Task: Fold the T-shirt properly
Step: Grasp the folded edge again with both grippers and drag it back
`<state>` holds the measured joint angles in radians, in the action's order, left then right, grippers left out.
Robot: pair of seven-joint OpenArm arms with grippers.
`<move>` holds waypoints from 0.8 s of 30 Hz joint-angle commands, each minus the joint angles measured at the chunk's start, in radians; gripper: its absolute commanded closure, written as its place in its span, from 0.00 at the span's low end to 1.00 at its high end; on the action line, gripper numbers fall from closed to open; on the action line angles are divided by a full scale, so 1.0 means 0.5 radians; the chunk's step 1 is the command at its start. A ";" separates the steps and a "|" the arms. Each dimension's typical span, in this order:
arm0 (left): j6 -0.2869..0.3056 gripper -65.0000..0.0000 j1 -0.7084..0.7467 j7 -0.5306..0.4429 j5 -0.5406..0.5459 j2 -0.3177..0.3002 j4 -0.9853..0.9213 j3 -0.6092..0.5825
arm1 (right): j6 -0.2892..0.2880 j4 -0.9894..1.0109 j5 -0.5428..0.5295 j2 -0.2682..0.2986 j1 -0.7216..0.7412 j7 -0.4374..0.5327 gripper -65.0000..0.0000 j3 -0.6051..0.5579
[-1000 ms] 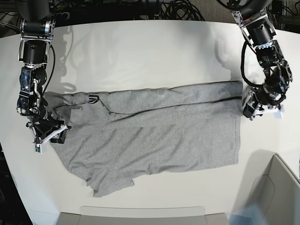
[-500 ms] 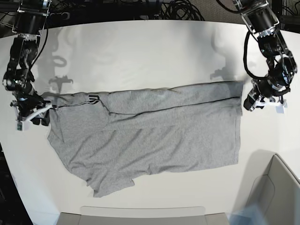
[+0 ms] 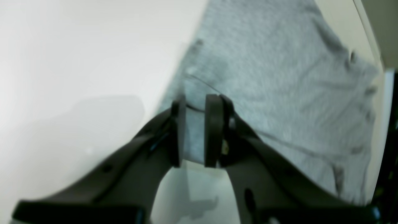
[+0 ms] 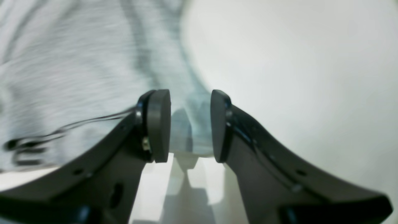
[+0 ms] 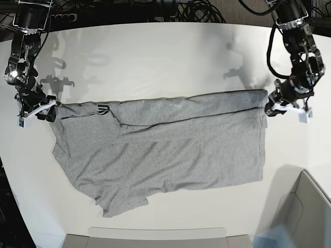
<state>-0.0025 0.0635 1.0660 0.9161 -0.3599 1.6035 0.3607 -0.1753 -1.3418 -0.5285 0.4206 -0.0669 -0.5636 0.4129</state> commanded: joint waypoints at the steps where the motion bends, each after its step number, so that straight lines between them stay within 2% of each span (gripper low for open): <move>1: 0.003 0.82 -0.030 -0.025 0.032 -0.015 0.035 -0.045 | -0.010 -0.070 -0.028 0.047 0.031 0.067 0.66 0.001; 5: -0.006 0.82 -0.024 -0.145 0.029 -0.012 -0.017 -0.269 | -0.010 -0.089 -0.028 0.041 0.050 0.067 0.66 -0.094; 8: -0.012 0.82 -0.024 -0.206 0.029 -0.018 -0.186 -0.336 | -0.010 -0.083 -0.019 0.044 0.074 0.055 0.67 -0.201; 11: -0.006 0.82 -0.033 -0.234 0.004 -0.021 -0.382 -0.345 | -0.010 0.037 -0.019 0.056 0.102 0.061 0.77 -0.275; 15: -0.003 0.82 -0.033 -0.234 -0.299 -0.012 -0.434 -0.345 | -0.007 0.313 -0.015 0.066 0.203 0.070 0.98 -0.272; 16: -0.003 0.82 -0.024 -0.231 -0.376 -0.012 -0.428 -0.345 | -0.007 0.347 -0.015 0.087 0.209 0.070 1.00 -0.272; 20: 0.000 0.82 0.000 -0.216 -0.474 -0.009 -0.428 -0.333 | -0.007 0.362 -0.015 0.121 0.194 0.070 1.00 -0.269; 22: 0.000 0.82 0.056 -0.213 -0.474 -0.009 -0.422 -0.330 | -0.007 0.335 -0.015 0.195 0.145 0.058 1.00 -0.269; 24: 0.000 0.82 0.095 -0.213 -0.474 -0.012 -0.376 -0.330 | -0.007 0.246 -0.022 0.222 0.065 0.052 1.00 -0.269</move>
<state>0.0288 0.0982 0.9165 0.7296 -0.3531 1.4189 0.1898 -0.1802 -1.2057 -0.5411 0.5125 -0.0422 -0.5503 0.2691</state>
